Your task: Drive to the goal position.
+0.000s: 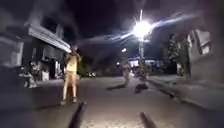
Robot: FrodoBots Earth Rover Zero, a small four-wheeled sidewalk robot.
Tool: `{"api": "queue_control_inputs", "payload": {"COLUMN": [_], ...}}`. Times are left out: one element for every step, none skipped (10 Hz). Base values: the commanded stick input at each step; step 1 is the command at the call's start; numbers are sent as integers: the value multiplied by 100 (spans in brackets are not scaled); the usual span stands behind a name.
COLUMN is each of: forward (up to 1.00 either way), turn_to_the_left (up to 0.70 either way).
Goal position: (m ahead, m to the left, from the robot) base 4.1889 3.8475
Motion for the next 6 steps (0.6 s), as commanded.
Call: {"api": "queue_control_inputs", "payload": {"forward": [0, 0, 0, 0, 0, 0], "turn_to_the_left": [0, 0, 0, 0, 0, 0]}}
